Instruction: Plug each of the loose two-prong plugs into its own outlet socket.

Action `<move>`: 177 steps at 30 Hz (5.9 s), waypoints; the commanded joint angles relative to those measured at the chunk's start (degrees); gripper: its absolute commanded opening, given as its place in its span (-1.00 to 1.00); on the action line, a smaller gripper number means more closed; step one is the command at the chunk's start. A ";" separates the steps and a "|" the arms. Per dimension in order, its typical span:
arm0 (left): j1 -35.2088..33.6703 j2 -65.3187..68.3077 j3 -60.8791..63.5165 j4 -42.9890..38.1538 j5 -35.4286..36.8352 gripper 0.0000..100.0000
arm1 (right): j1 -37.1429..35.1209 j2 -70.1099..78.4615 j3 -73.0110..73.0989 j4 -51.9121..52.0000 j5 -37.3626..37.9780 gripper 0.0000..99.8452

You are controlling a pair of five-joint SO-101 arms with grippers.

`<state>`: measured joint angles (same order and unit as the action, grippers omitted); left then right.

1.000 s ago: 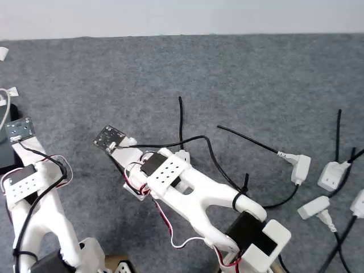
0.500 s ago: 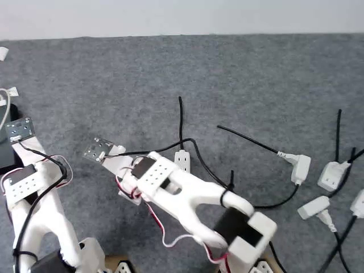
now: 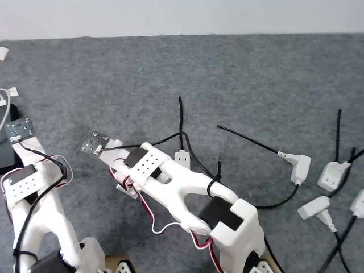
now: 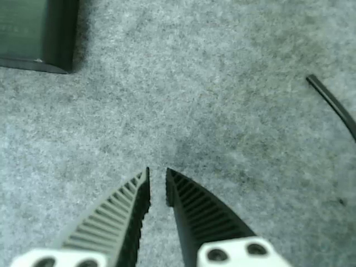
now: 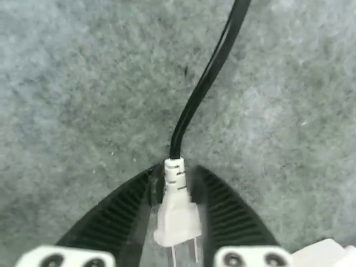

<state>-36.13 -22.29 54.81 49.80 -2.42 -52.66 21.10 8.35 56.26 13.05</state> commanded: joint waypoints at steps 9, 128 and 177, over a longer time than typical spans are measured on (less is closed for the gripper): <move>0.18 0.00 -2.42 -1.05 -0.53 -0.91 | -0.40 0.31 -3.16 2.15 4.75 -0.93; 27.25 -38.33 24.66 0.97 -17.85 -0.97 | 26.77 -31.16 30.59 -23.34 -21.27 -0.98; 27.34 -37.80 24.04 3.78 -21.01 -0.97 | 53.93 -22.46 20.04 3.38 -2.90 -0.71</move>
<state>-8.44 -59.91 80.04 53.14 -22.64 0.88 -0.97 31.65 59.78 9.54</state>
